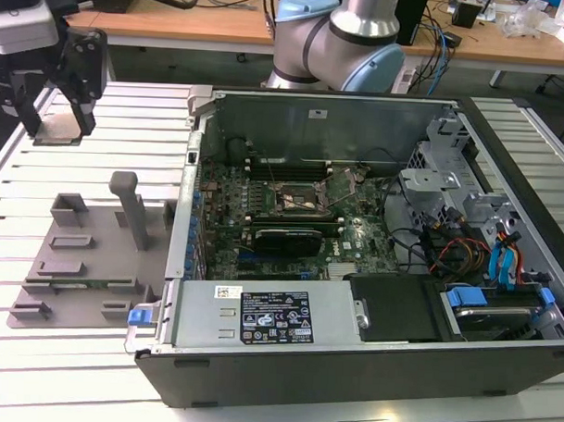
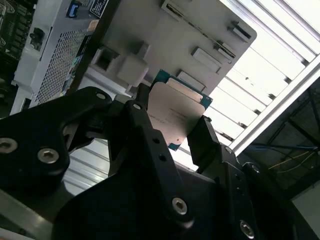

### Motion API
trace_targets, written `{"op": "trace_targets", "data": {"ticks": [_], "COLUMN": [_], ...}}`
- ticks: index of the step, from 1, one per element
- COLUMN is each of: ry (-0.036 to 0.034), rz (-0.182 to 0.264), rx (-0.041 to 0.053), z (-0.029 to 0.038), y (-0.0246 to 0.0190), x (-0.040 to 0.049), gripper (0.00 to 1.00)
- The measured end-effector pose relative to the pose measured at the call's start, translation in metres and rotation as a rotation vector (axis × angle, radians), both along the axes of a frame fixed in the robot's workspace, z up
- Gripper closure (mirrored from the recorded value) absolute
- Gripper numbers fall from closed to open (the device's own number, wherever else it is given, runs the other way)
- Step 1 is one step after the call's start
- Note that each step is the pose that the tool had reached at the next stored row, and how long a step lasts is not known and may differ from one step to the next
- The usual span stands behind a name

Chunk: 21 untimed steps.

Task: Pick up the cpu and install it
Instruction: 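Pick up the cpu and move it towards the insertion slot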

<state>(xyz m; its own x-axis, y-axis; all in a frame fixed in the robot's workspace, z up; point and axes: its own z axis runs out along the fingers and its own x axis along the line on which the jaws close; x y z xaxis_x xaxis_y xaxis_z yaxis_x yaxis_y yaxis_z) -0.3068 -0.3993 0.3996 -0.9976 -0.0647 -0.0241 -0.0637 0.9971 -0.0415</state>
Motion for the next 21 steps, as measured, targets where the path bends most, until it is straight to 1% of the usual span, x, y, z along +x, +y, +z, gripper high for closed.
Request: {"op": "trace_targets", "data": {"ticks": [4, 5, 6, 7, 11, 12, 13, 14, 17, 18, 19, 21], "ry": [0.0000, 0.0000, 0.0000, -0.0001, 0.0000, 0.0000, 0.0000, 0.0000, 0.0001, 0.0000, 0.0001, 0.0001], "rz": [0.000, 0.000, 0.000, 0.000, 0.000, 0.000, 0.000, 0.000, 0.000, 0.000, 0.000, 0.000], "rx": [-0.0001, -0.0001, -0.0002, -0.0002, -0.0004, -0.0006, -0.0006, -0.0007, -0.0007, -0.0007, -0.0008, -0.0009], "z": [0.0000, 0.0000, 0.0000, 0.0000, 0.0000, 0.0000, 0.0000, 0.0000, 0.0000, 0.0000, 0.0000, 0.0000], "y": [0.0004, 0.0004, 0.0007, 0.0009, 0.0013, 0.0016, 0.0017, 0.0019, 0.0023, 0.0026, 0.0029, 0.0032], "x": [0.0118, 0.0136, 0.0224, 0.0280, 0.0396, 0.0463, 0.0504, 0.0568, 0.0667, 0.0715, 0.0782, 0.0870], "gripper": [0.45, 0.45, 0.45, 0.45, 0.45, 0.45, 0.45, 0.45, 0.45, 0.45, 0.45, 0.45]}}
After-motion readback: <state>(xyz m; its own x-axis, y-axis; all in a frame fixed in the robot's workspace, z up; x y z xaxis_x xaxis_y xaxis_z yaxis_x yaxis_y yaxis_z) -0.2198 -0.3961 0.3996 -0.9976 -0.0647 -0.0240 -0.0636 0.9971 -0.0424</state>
